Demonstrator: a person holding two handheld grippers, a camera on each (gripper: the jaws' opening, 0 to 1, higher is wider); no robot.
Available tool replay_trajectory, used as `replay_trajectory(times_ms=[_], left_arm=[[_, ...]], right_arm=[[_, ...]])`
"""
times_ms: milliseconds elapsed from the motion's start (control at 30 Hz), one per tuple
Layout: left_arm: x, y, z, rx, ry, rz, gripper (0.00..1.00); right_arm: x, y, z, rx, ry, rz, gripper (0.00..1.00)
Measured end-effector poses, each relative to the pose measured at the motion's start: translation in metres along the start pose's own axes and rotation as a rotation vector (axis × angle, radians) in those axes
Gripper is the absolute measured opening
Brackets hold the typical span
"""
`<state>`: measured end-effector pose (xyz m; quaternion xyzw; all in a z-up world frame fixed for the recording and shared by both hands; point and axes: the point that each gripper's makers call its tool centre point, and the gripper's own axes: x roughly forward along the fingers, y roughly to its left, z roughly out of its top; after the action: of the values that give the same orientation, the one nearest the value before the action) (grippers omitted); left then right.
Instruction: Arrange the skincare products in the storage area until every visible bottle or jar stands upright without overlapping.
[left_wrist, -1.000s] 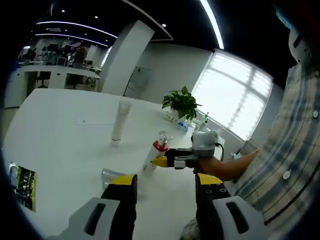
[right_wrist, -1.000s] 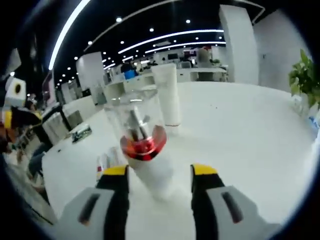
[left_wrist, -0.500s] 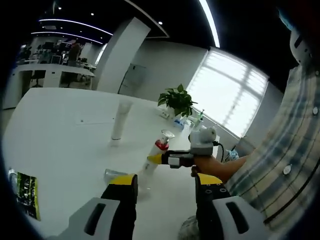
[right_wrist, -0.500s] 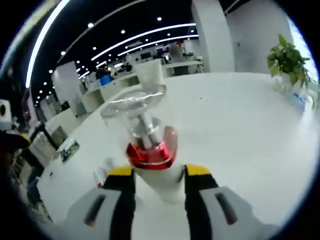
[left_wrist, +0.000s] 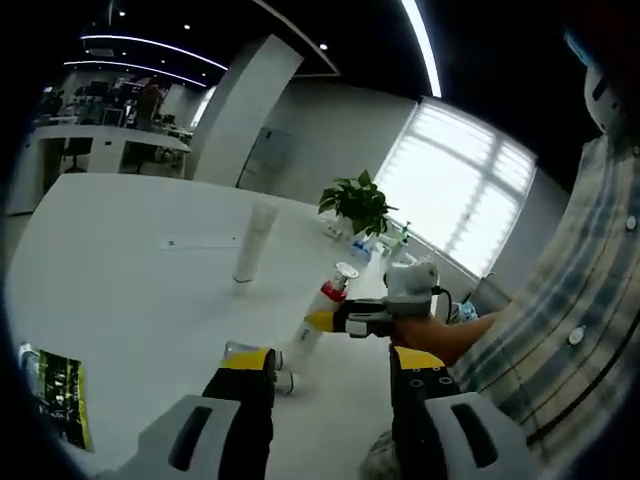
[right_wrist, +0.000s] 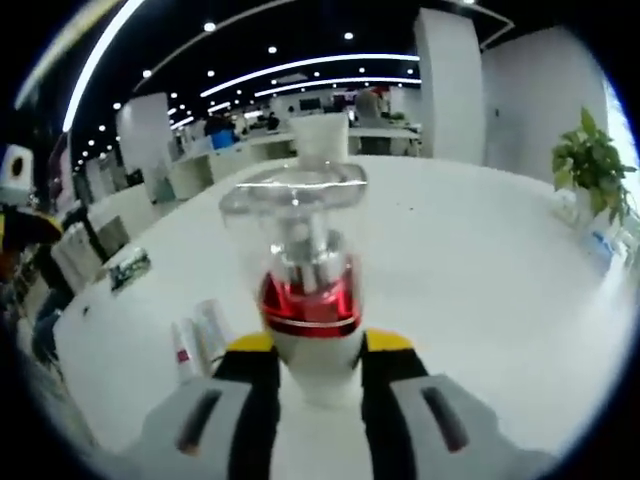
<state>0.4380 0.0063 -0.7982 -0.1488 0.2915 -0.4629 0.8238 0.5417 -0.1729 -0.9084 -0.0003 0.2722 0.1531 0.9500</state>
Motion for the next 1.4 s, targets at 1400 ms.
replay_trajectory(times_ms=[1400], left_arm=[[-0.022,0.008,-0.015,-0.078,-0.034,0.131,0.47]], right_arm=[[0.047,-0.062,0.077,-0.015,-0.097,0.000,0.27]])
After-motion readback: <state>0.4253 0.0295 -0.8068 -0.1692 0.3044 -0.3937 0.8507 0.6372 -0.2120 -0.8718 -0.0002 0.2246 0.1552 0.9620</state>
